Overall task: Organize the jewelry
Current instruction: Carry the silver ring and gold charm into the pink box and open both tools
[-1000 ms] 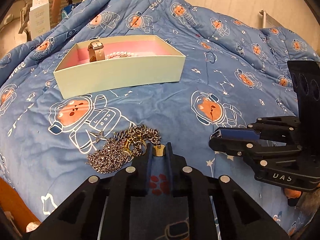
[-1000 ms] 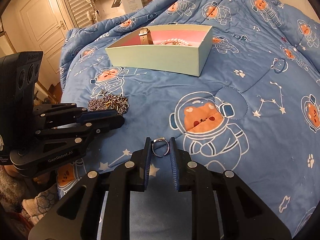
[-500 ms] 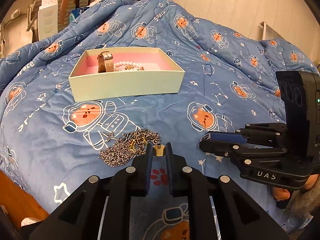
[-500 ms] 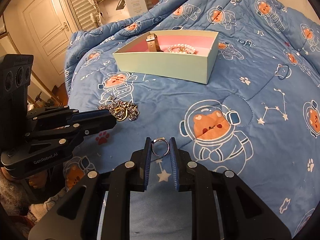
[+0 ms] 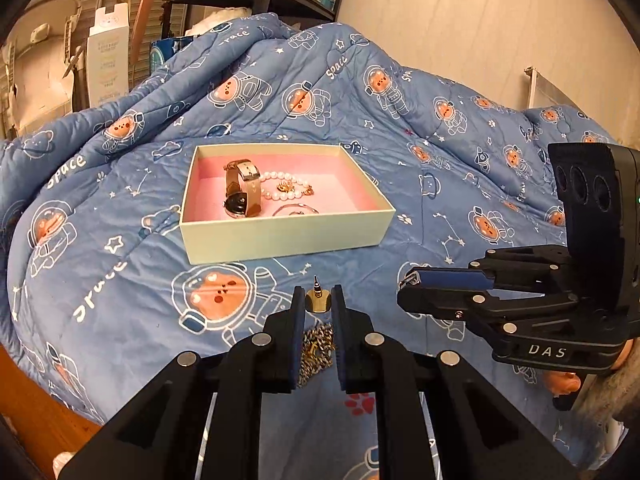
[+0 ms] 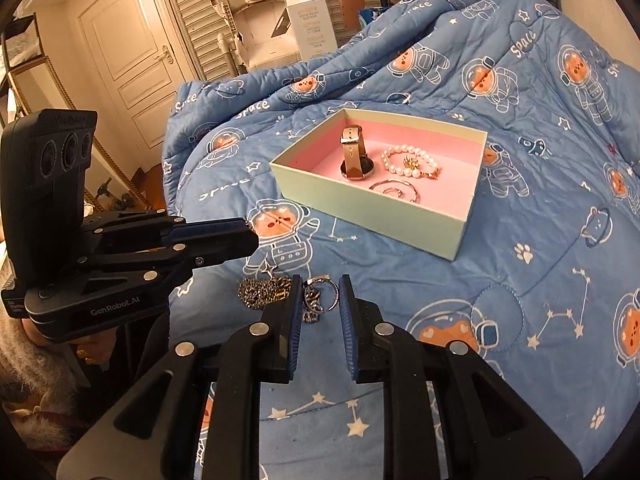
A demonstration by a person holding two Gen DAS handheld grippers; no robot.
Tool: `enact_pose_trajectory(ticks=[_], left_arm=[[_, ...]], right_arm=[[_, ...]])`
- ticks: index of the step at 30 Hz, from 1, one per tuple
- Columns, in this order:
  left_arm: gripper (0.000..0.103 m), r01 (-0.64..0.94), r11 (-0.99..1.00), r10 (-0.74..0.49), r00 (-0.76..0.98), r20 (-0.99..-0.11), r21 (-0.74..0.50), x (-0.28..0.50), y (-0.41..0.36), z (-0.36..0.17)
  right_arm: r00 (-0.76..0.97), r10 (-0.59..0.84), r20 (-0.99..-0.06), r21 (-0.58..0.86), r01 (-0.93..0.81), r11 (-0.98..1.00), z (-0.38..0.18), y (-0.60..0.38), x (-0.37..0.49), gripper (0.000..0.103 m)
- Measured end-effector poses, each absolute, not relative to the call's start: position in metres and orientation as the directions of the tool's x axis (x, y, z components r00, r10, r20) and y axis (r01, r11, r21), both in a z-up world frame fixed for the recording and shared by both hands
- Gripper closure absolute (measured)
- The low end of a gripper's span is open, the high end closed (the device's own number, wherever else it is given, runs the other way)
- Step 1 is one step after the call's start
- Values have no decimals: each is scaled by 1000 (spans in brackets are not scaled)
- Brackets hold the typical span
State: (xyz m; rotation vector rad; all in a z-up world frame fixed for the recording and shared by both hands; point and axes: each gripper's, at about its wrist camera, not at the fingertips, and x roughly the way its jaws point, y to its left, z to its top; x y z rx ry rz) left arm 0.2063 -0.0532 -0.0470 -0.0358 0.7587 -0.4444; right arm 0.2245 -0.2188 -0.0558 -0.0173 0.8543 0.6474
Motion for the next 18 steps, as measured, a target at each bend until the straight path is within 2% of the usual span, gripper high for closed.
enact_pose_trajectory(ticks=[9,18], left_arm=[[90,395,899,-415,636,-650,-187,251,-49,-32],[90,430,890,-403,585,-704,-152,303,-61,-37]], right_arm=[[498,501,-708,172,-566,807,-38,-211,262,84],[513,452,-730,104,-570,815,-28,-208,318,84]])
